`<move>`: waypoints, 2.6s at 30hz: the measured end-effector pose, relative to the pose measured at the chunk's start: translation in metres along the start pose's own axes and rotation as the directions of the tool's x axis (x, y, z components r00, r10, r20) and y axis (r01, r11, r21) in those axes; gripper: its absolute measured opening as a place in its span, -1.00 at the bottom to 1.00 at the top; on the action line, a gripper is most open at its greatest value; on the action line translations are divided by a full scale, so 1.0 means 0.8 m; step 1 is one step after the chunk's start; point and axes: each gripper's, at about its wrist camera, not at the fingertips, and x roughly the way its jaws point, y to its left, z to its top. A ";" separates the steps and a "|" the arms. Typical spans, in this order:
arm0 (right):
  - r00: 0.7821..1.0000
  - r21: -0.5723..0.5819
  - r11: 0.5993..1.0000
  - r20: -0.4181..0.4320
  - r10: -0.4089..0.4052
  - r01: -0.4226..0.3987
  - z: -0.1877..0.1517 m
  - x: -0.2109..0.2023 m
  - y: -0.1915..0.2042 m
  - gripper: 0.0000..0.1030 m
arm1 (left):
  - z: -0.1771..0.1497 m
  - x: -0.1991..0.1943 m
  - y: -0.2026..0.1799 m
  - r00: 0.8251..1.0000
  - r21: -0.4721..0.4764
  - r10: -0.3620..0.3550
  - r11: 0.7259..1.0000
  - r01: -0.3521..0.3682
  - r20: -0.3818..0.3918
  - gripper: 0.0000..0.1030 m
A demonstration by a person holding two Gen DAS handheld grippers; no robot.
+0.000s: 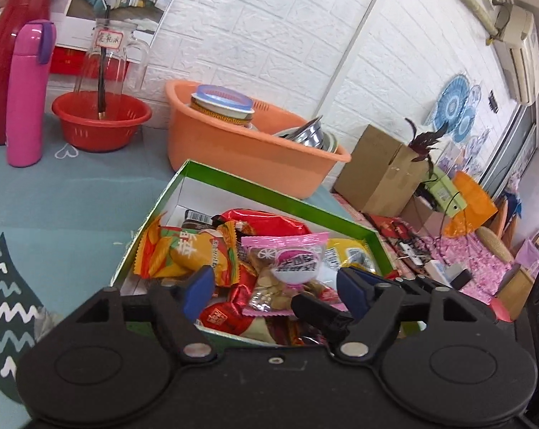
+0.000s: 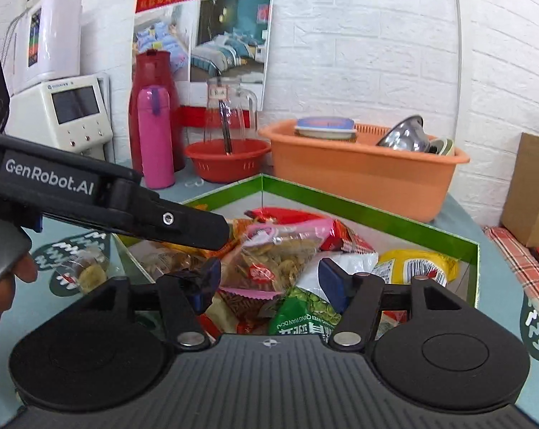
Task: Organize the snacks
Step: 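Carry the pink bread pack into the green box and release it, then grasp the blue-and-green wrapper on the table with the left gripper, then carry the blue-and-green wrapper into the green box and release it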
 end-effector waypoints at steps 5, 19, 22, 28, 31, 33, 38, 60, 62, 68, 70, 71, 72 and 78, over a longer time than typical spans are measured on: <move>0.998 -0.019 0.999 0.063 0.028 -0.027 0.009 -0.045 0.012 1.00 | -0.009 -0.055 -0.013 0.999 0.011 0.017 1.000 -0.017 0.049 1.00; 0.990 -0.002 0.992 -0.062 0.123 -0.124 -0.044 -0.128 0.044 1.00 | -0.099 -0.088 -0.002 0.994 -0.033 0.064 0.997 -0.067 -0.083 1.00; 0.987 0.024 0.992 -0.101 0.122 -0.120 -0.060 -0.129 0.046 1.00 | -0.102 -0.062 -0.005 0.992 -0.005 0.078 0.997 -0.079 -0.100 1.00; 0.982 0.051 0.993 -0.146 0.117 -0.110 -0.081 -0.133 0.049 1.00 | -0.108 -0.019 0.005 0.982 -0.045 0.079 0.995 -0.088 -0.174 -0.20; 0.980 0.047 0.991 -0.155 0.129 -0.123 -0.089 -0.134 0.051 1.00 | -0.120 -0.027 0.002 0.980 -0.064 0.061 0.995 -0.074 -0.189 -0.25; 0.977 0.044 0.990 -0.165 0.139 -0.133 -0.092 -0.131 0.053 1.00 | -0.130 -0.039 -0.007 0.978 -0.075 0.041 0.995 -0.058 -0.203 -0.25; 0.967 0.044 0.986 -0.191 0.166 -0.160 -0.101 -0.121 0.063 1.00 | -0.141 -0.063 -0.014 0.984 -0.132 -0.018 0.991 -0.005 -0.179 0.43; 0.978 0.024 0.989 -0.141 0.150 -0.148 -0.084 -0.106 0.069 0.08 | -0.117 -0.062 -0.044 0.991 -0.090 -0.052 0.995 0.041 -0.127 0.37; 0.985 0.011 0.990 -0.102 0.141 -0.141 -0.072 -0.112 0.065 0.08 | -0.102 -0.066 -0.051 0.994 -0.074 -0.062 0.996 0.055 -0.095 0.37; 0.991 -0.028 0.991 0.005 0.132 -0.132 -0.031 -0.106 0.053 0.08 | -0.057 -0.072 -0.062 0.998 -0.021 -0.056 0.998 0.056 -0.001 0.37; 0.991 -0.045 0.991 0.035 0.131 -0.130 -0.018 -0.098 0.053 0.07 | -0.042 -0.069 -0.058 0.999 -0.020 -0.050 0.999 0.051 0.019 0.37; 0.990 -0.050 0.990 0.046 0.133 -0.131 -0.013 -0.092 0.053 0.07 | -0.034 -0.066 -0.053 0.999 -0.024 -0.047 0.999 0.047 0.027 0.37; 0.989 -0.055 0.989 0.056 0.137 -0.134 -0.007 -0.085 0.052 0.07 | -0.028 -0.063 -0.049 0.998 -0.024 -0.044 0.999 0.044 0.034 0.37; 0.984 -0.046 0.987 0.084 0.156 -0.153 0.014 -0.039 0.049 0.08 | 0.001 -0.034 -0.014 0.999 -0.041 -0.019 0.999 0.021 0.047 0.37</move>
